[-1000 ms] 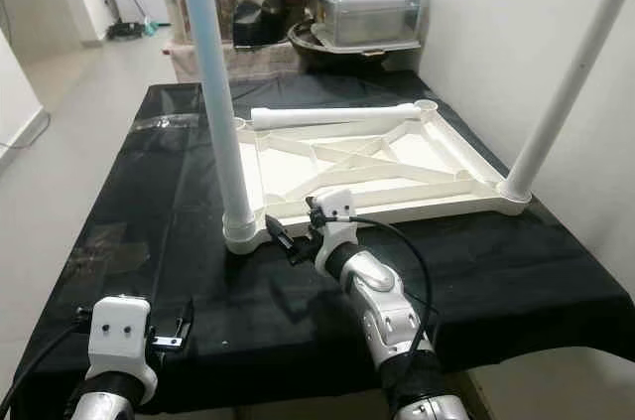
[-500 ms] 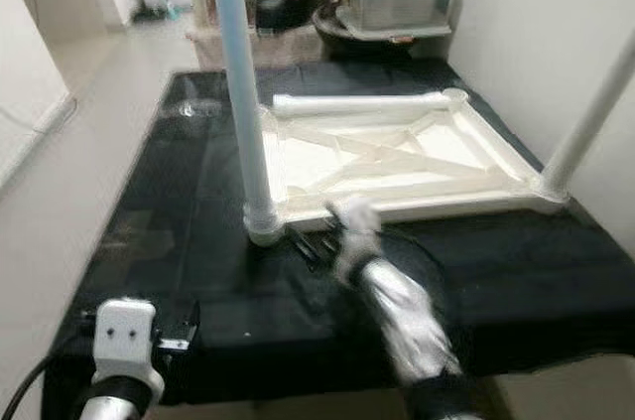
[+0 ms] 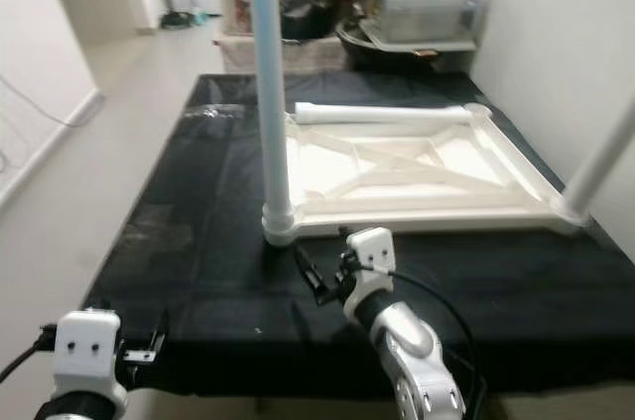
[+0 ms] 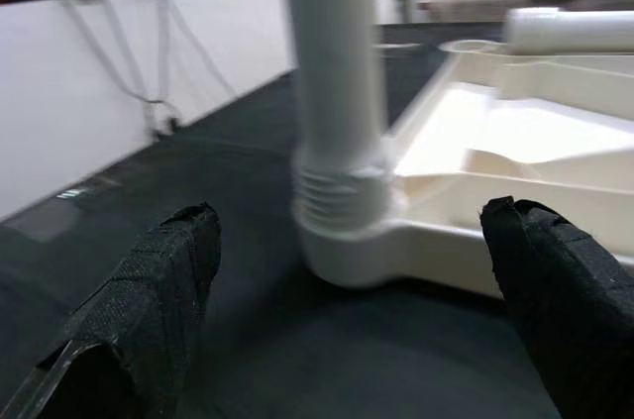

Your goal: Building children table

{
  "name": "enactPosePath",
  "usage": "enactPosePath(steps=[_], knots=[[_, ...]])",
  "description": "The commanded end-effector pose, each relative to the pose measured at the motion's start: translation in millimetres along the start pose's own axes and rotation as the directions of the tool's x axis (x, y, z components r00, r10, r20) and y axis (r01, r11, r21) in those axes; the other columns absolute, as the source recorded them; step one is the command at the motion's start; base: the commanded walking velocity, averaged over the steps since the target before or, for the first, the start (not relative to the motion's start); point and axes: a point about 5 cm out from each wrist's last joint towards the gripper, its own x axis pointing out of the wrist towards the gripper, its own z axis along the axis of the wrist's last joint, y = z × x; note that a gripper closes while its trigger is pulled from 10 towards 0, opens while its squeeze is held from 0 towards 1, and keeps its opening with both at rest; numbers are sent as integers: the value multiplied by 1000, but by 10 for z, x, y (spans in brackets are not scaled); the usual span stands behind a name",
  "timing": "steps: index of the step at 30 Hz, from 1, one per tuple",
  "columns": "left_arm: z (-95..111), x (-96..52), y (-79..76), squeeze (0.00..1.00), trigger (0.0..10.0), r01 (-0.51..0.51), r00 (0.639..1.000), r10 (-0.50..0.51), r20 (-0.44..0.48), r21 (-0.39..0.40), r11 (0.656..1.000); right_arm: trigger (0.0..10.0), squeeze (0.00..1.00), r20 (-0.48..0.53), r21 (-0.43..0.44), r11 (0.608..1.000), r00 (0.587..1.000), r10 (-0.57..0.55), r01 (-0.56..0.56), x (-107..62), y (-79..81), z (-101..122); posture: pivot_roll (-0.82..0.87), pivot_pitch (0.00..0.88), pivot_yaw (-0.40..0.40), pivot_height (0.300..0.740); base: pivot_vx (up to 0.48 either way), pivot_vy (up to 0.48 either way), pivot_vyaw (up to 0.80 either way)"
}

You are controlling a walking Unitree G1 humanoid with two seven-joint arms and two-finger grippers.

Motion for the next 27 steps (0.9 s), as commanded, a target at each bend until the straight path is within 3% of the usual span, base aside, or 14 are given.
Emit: enactPosePath(steps=[1, 5, 15, 24, 25, 27], knots=[[-4, 8, 9, 0, 10000, 4, 1000, -4, 3, 15, 1000, 10000, 0, -11, 8, 1000, 1000, 6, -6, 30, 25, -10, 48, 22, 11, 740, 0, 0, 800], [-2, 21, -16, 0, 10000, 17, 1000, -17, 0, 15, 1000, 10000, 0, -12, -16, 999, 999, -41, 40, 99, -64, 22, 48, 22, 11, 740, 0, 0, 200], [3, 13, -36, 0, 10000, 36, 999, -36, -1, 18, 999, 10000, 0, -20, -12, 998, 998, -56, 56, 127, -53, 39, 61, 29, 5, 740, 0, 0, 0], [-15, 8, -75, 0, 10000, 50, 999, -50, -8, 9, 999, 10000, 0, -28, -7, 997, 997, -71, 71, 151, -167, 40, 56, 41, 3, 740, 0, 0, 0], [-13, 11, -87, 0, 10000, 57, 998, -57, -7, 9, 998, 10000, 1000, -21, -23, 997, 997, -71, 70, 165, -211, 56, 55, 44, 1, 740, 0, 0, 0], [-12, 18, -111, 0, 10000, 73, 997, -72, -5, 11, 997, 10000, 1000, -5, -37, 997, 997, -72, 72, 199, -300, 99, 55, 44, 1, 740, 0, 0, 0]])
